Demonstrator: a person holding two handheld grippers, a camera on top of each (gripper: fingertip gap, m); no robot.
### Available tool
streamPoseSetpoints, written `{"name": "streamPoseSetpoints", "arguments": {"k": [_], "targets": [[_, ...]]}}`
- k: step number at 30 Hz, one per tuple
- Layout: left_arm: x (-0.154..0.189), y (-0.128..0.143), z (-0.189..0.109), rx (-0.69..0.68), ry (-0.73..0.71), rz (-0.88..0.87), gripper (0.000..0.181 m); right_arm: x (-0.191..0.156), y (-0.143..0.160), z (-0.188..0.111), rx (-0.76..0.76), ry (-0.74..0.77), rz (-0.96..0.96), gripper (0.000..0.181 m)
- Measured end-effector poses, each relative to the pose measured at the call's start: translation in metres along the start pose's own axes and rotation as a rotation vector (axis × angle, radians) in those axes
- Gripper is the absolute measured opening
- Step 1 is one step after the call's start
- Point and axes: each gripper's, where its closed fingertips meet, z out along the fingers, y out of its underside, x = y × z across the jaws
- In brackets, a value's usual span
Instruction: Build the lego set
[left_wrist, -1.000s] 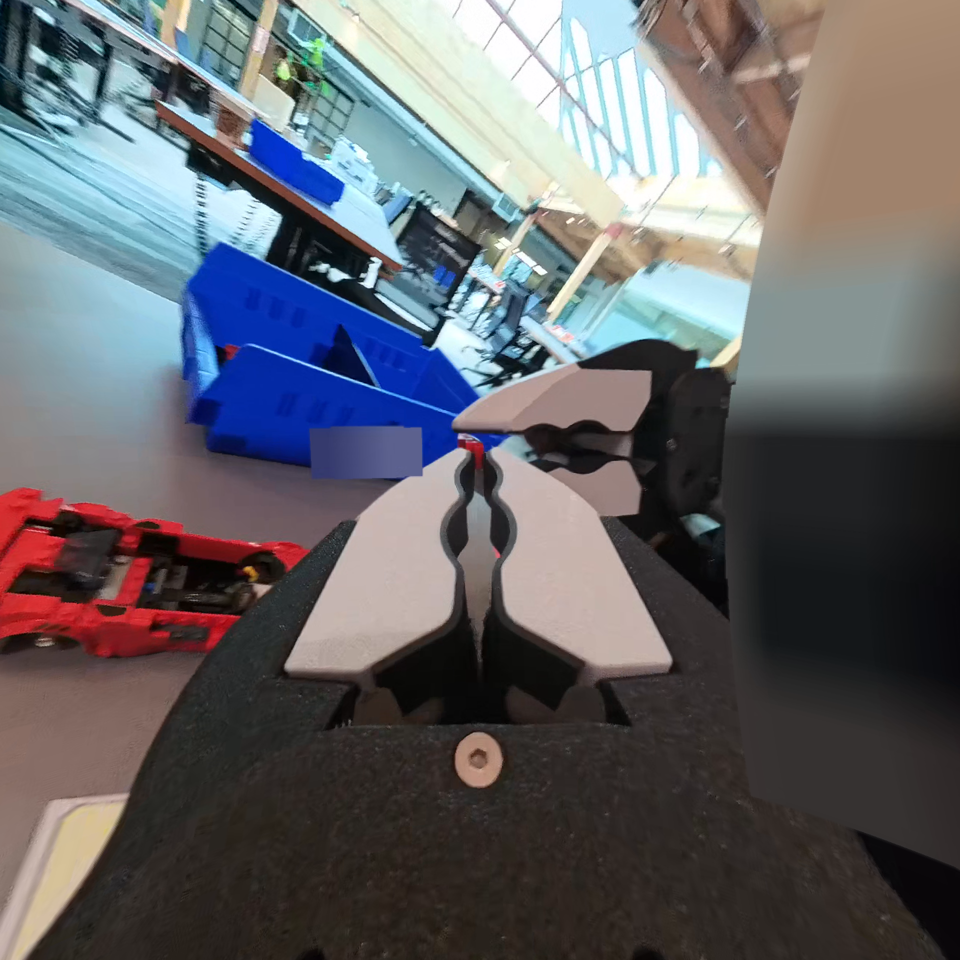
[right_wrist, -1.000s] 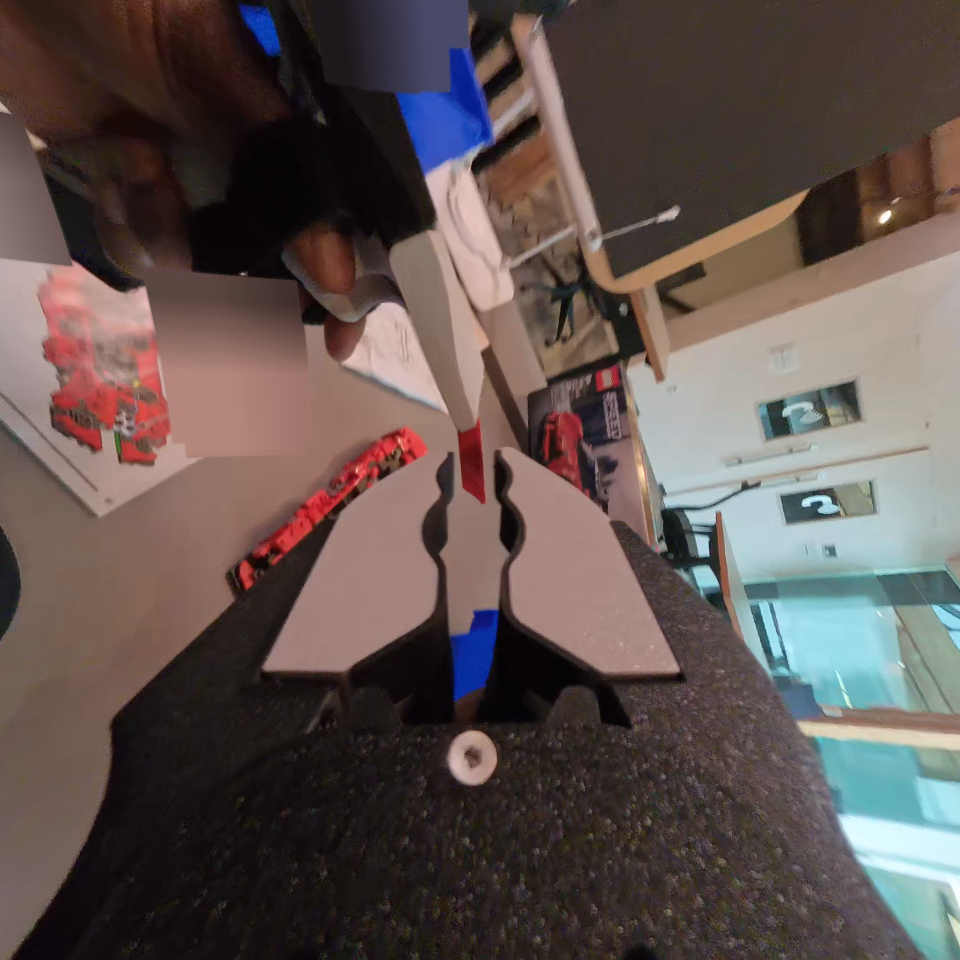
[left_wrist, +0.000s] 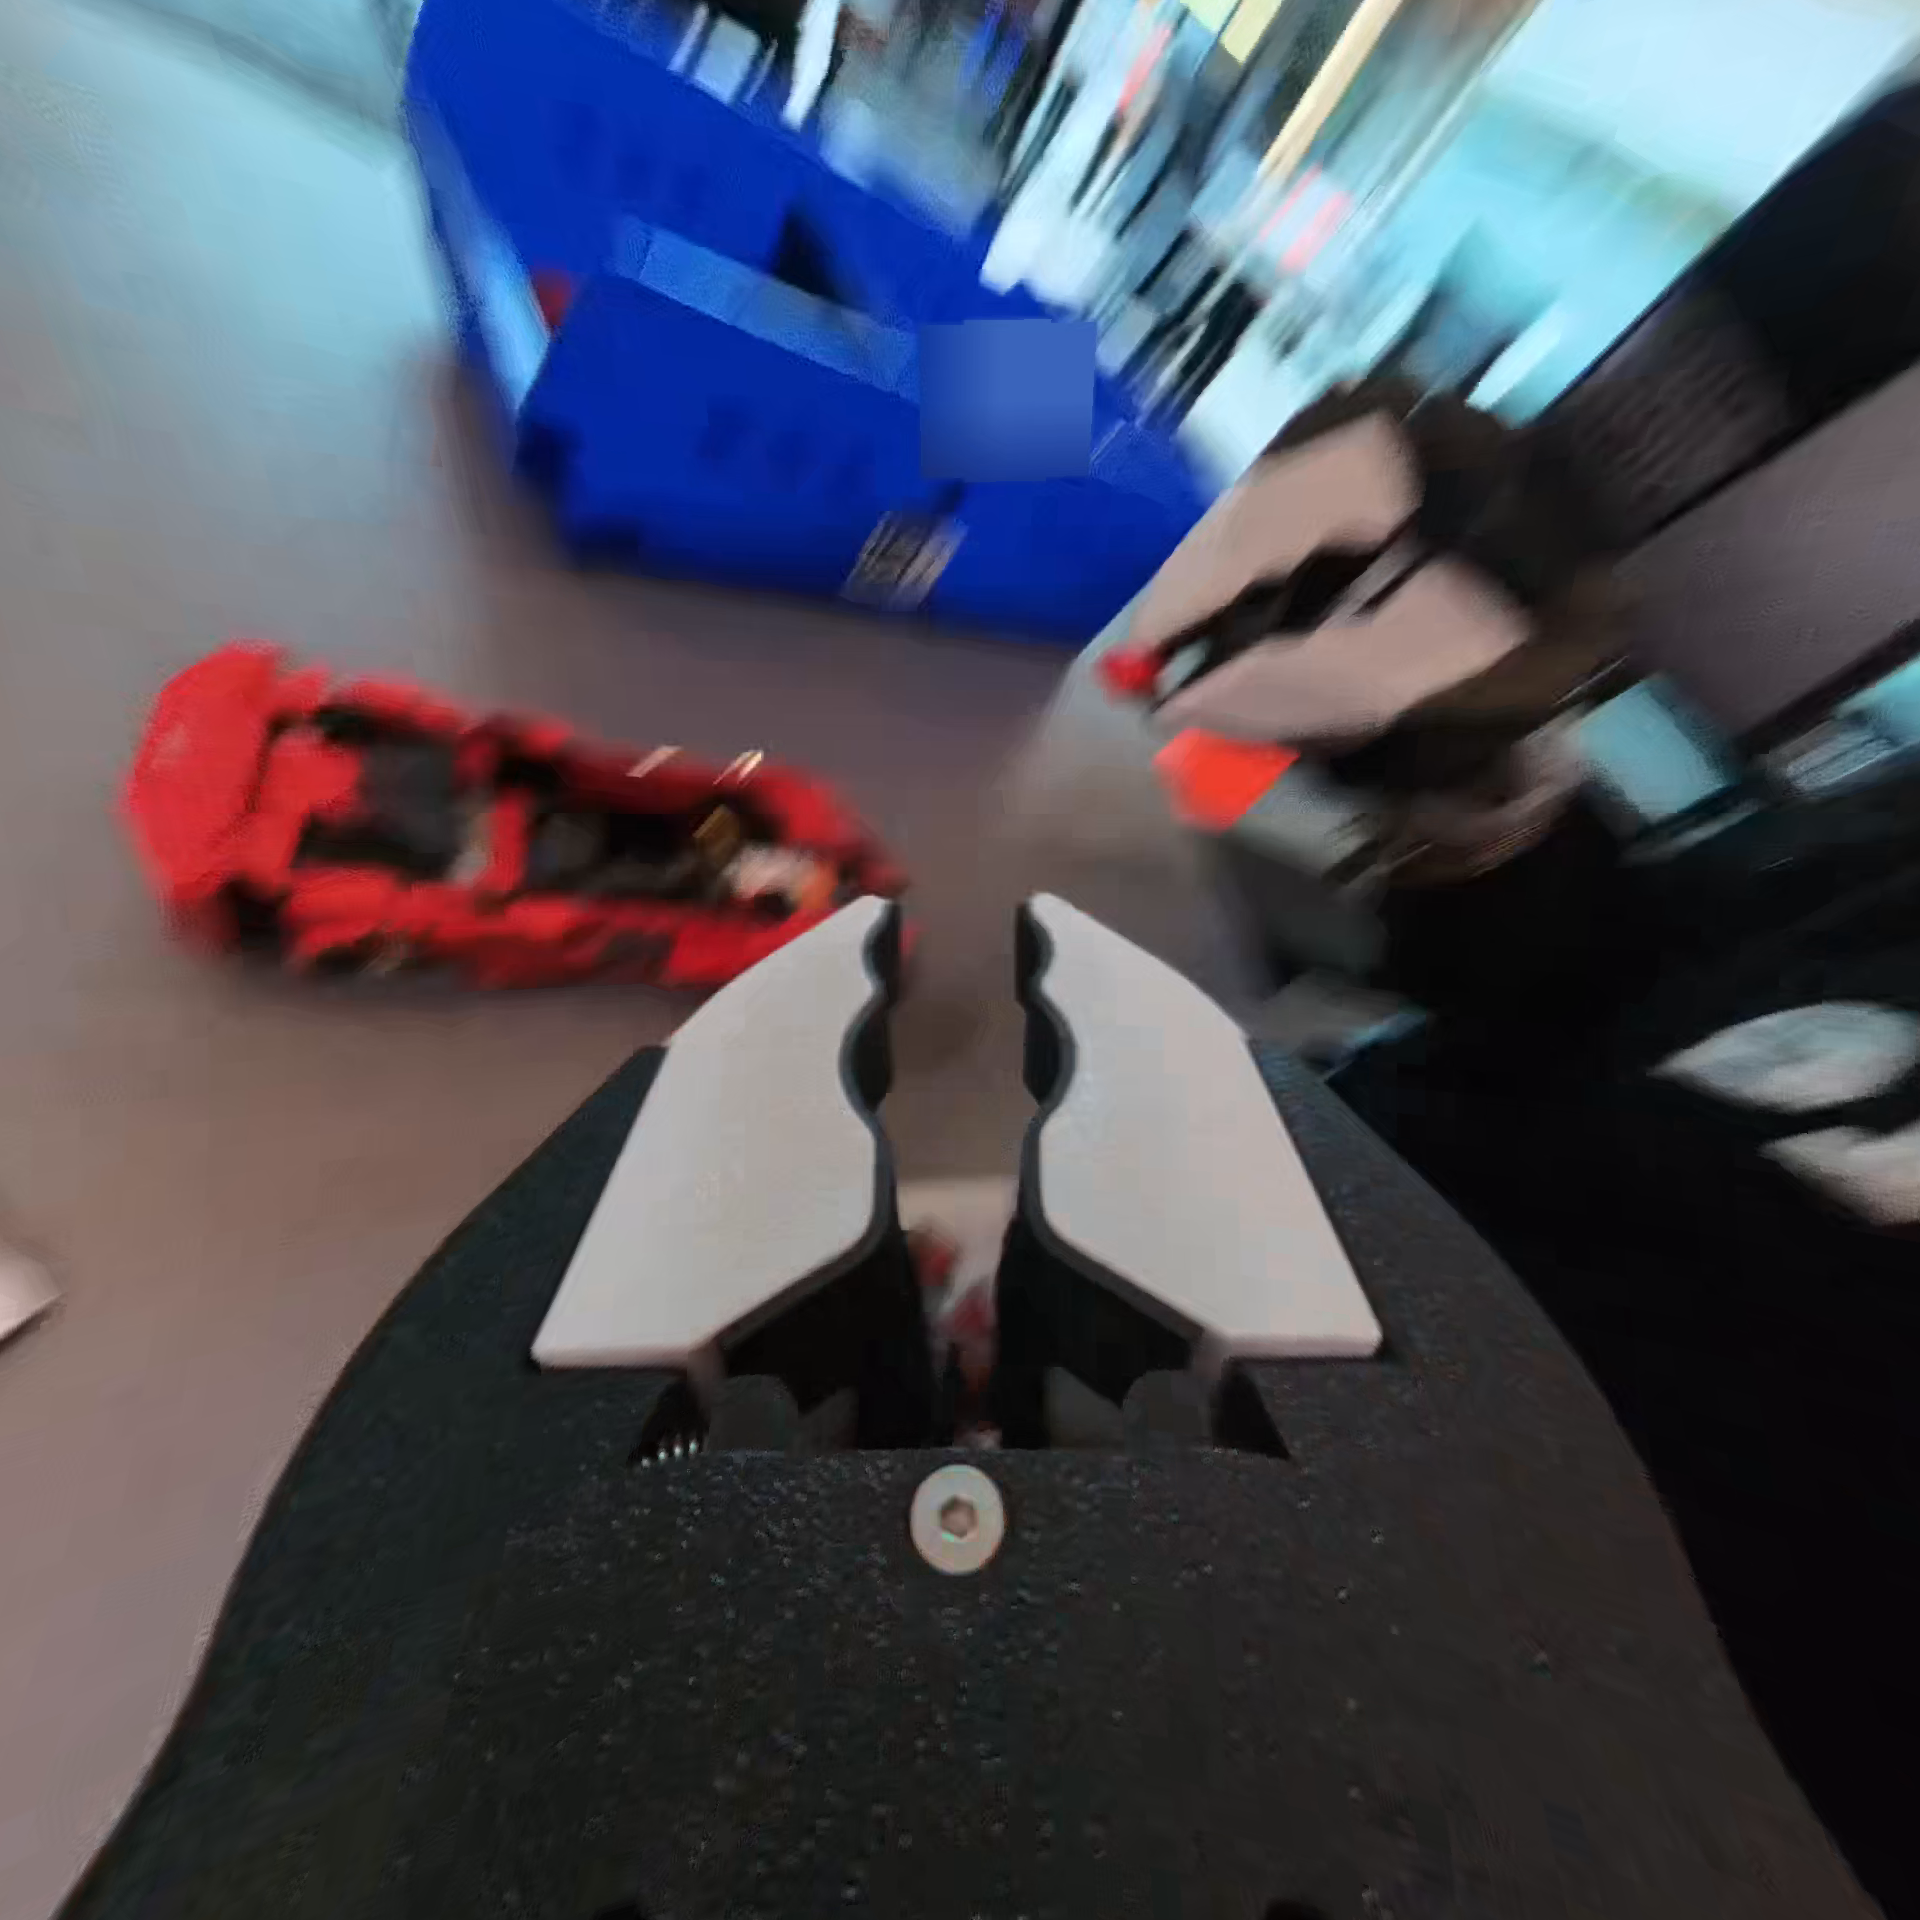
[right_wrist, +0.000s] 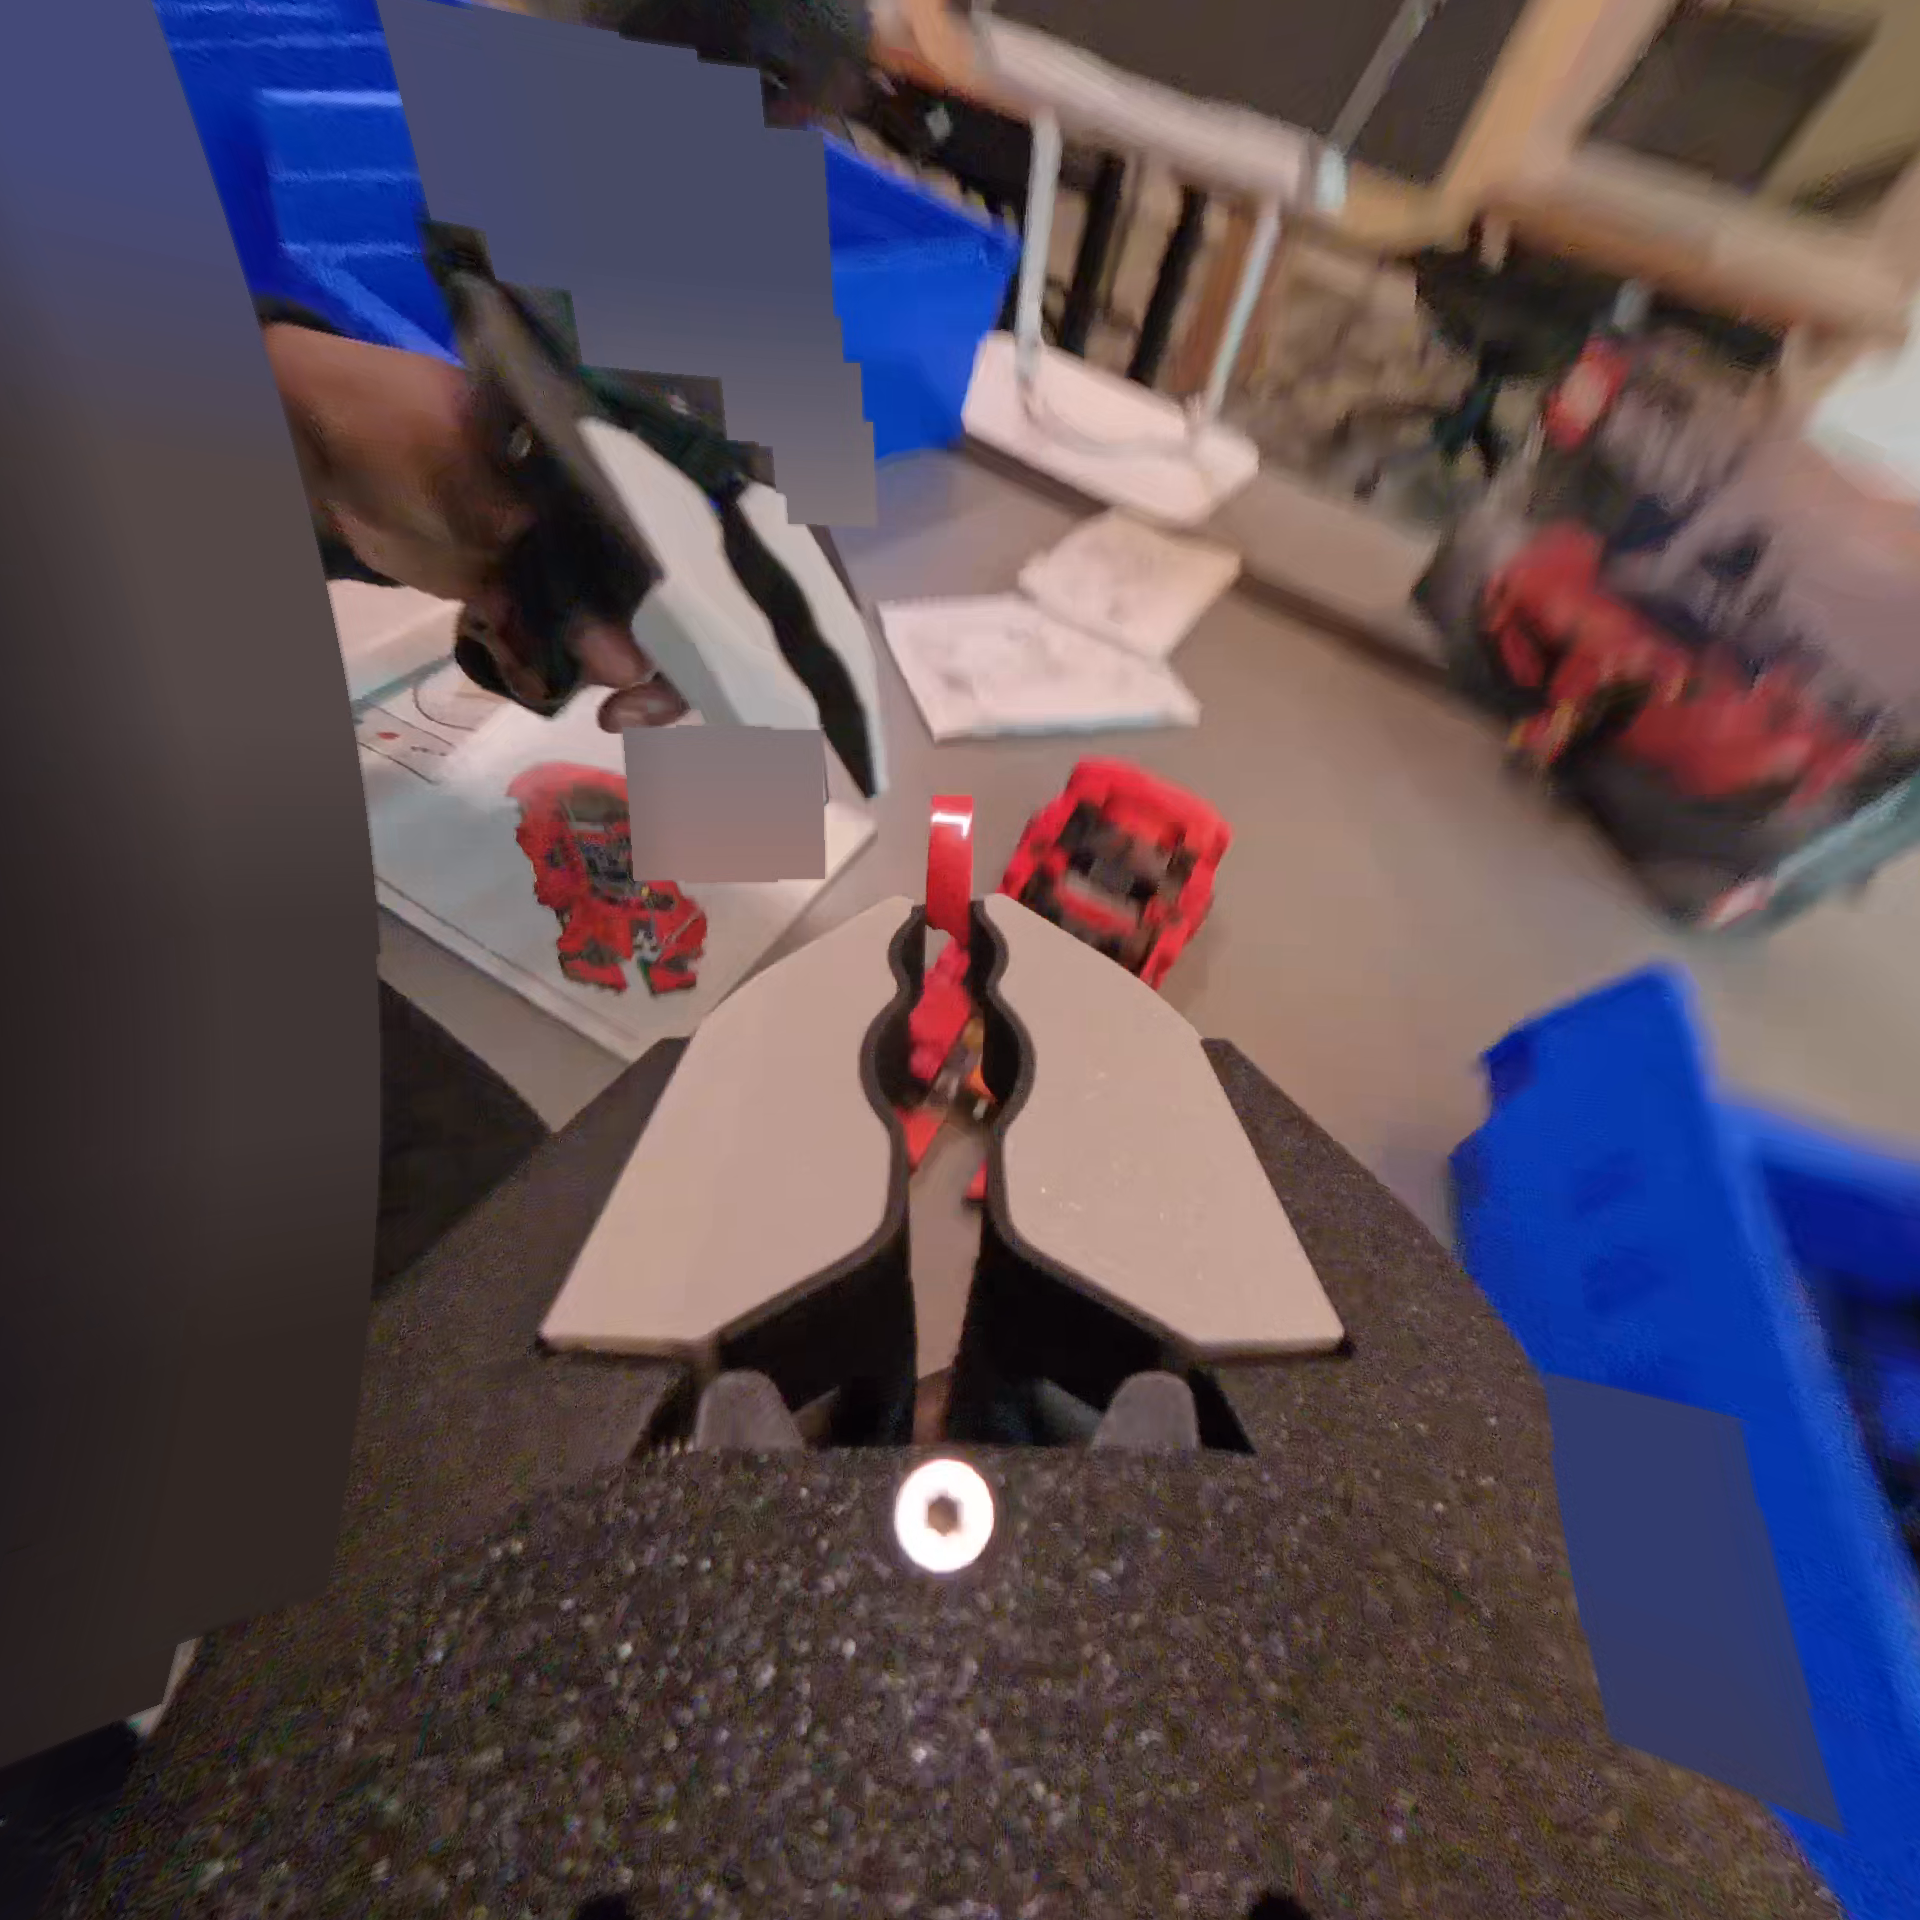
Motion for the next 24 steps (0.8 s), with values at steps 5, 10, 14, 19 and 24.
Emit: {"name": "streamPoseSetpoints", "arguments": {"k": [5, 10, 14, 19, 24], "targets": [[-0.037, 0.054, 0.029, -0.323, -0.277, 0.203, 0.003, 0.001, 0.053, 0.014, -0.137, 0.048, 0.276, 0.008], [-0.038, 0.062, 0.053, -0.371, -0.274, 0.188, 0.000, 0.005, 0.075, 0.022, -0.216, 0.088, 0.310, 0.008], [-0.028, 0.056, 0.071, -0.338, -0.231, 0.181, 0.000, 0.012, 0.085, 0.022, -0.230, 0.098, 0.324, 0.008], [-0.019, 0.051, 0.073, -0.345, -0.161, 0.159, 0.000, 0.024, 0.086, 0.017, -0.205, 0.070, 0.261, 0.008], [-0.032, 0.019, 0.045, -0.351, -0.225, 0.286, 0.000, 0.023, 0.089, 0.027, -0.213, 0.039, 0.281, 0.008]]}}
